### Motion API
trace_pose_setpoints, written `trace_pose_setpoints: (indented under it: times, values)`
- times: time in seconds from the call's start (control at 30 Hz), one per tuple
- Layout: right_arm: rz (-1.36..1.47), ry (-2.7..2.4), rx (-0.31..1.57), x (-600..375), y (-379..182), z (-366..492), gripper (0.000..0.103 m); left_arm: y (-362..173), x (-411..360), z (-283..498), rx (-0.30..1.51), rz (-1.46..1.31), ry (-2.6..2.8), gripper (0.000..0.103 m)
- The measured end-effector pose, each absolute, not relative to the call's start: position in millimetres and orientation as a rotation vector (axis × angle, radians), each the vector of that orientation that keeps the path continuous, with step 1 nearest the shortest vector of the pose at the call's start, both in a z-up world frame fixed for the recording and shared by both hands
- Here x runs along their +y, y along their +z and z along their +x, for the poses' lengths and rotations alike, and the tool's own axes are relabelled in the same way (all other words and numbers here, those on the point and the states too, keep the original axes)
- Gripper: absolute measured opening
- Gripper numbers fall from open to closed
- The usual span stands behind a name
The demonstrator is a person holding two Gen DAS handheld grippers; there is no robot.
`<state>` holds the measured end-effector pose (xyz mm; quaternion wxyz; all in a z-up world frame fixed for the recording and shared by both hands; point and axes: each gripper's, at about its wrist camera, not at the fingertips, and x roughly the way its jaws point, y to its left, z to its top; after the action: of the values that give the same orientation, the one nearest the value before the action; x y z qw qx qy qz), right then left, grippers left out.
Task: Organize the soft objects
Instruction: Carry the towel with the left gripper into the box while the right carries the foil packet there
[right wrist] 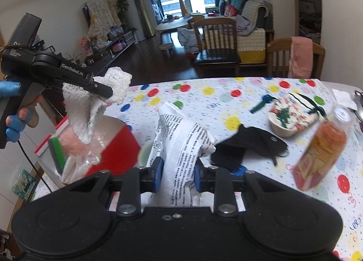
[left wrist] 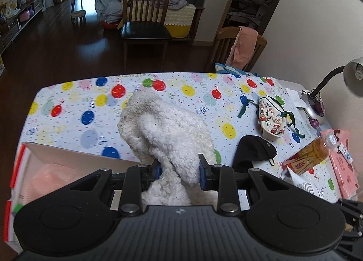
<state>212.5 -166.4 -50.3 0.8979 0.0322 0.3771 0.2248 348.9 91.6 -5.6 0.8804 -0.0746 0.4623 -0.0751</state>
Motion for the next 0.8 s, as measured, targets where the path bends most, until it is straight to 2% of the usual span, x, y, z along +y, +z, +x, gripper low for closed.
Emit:
trace_pose_setpoints:
  times: [0.43, 0.8]
  values:
    - [0.021, 0.557, 0.774, -70.9, -39.2, 216.1, 0.026, -0.2, 181.7, 325.2, 0.969, -0.169, -0.129, 0.030]
    - [-0.034, 0.588, 0.826, 12.8, -59.1, 225.8, 0.026, -41.4, 238.7, 316.4, 1.051, -0.149, -0.121, 0.030]
